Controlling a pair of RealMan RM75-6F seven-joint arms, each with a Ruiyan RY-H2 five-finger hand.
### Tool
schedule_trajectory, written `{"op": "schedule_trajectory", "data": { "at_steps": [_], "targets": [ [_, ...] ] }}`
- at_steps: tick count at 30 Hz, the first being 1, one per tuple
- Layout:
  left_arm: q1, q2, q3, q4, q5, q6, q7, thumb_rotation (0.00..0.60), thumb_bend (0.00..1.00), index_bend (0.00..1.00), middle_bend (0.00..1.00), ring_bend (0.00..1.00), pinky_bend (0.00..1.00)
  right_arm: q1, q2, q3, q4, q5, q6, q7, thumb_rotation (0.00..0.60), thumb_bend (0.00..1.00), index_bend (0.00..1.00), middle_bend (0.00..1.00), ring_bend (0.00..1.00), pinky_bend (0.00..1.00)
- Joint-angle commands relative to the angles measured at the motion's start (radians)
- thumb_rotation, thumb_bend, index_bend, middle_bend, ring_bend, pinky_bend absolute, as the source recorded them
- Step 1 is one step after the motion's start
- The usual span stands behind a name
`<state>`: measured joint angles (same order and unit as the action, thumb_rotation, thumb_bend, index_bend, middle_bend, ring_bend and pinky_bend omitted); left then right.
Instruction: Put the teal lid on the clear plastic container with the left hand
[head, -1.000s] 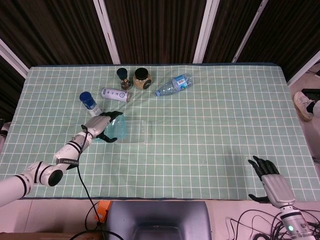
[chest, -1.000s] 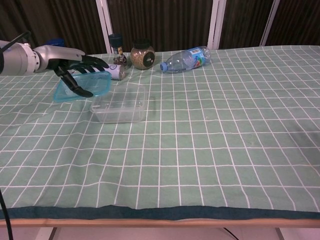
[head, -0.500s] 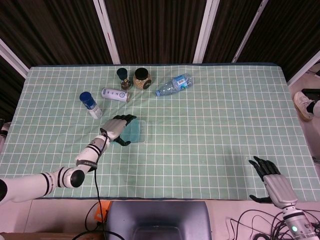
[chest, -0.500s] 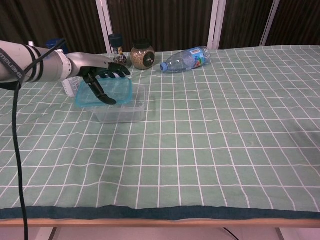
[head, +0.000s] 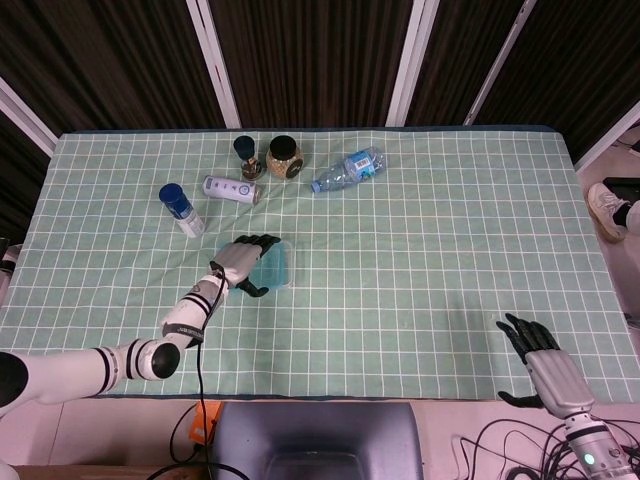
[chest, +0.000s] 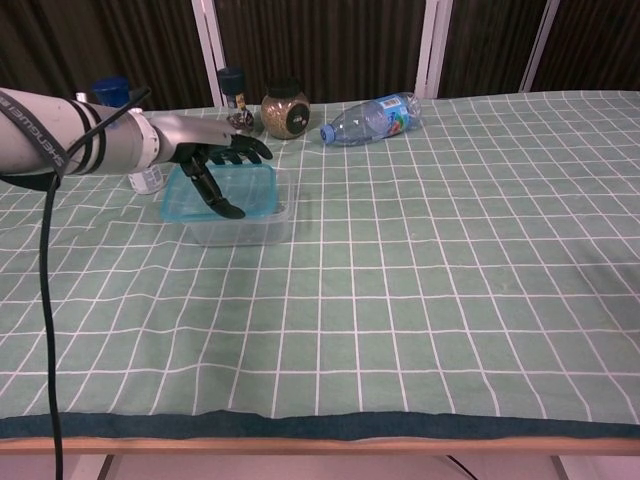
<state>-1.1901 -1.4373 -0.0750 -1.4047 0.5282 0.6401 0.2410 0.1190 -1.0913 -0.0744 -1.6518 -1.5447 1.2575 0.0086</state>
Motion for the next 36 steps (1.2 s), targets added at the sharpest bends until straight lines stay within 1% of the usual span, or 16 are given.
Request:
{"op": "schedule_trajectory", "data": {
  "at_steps": [1, 13, 24, 36],
  "targets": [
    [-0.001, -0.004, -0.001, 0.004, -0.004, -0.001, 0.004, 0.600, 0.29, 0.00, 0.08, 0.68, 0.72, 0.001, -0.001, -0.001, -0.001, 0.000, -0.002, -0.002, 0.600, 0.29, 0.00, 0.00, 0.00, 0.00],
    [-0.016, -0.031, -0.008, 0.028, -0.032, -0.001, 0.030, 0.600, 0.29, 0.00, 0.08, 0.68, 0.72, 0.002, 0.001, -0.001, -0.002, 0.004, -0.001, 0.000, 0.600, 0.29, 0.00, 0.00, 0.00, 0.00],
    [-0.039, -0.052, -0.001, 0.050, -0.071, -0.004, 0.070, 0.600, 0.29, 0.00, 0.08, 0.68, 0.72, 0.001, 0.005, -0.003, -0.001, 0.000, 0.005, 0.008, 0.600, 0.29, 0.00, 0.00, 0.00, 0.00],
    [-0.070, -0.047, 0.011, 0.028, -0.129, 0.012, 0.124, 0.600, 0.29, 0.00, 0.08, 0.68, 0.72, 0.001, 0.008, -0.004, -0.001, -0.002, 0.009, 0.015, 0.600, 0.29, 0.00, 0.00, 0.00, 0.00]
  ]
}}
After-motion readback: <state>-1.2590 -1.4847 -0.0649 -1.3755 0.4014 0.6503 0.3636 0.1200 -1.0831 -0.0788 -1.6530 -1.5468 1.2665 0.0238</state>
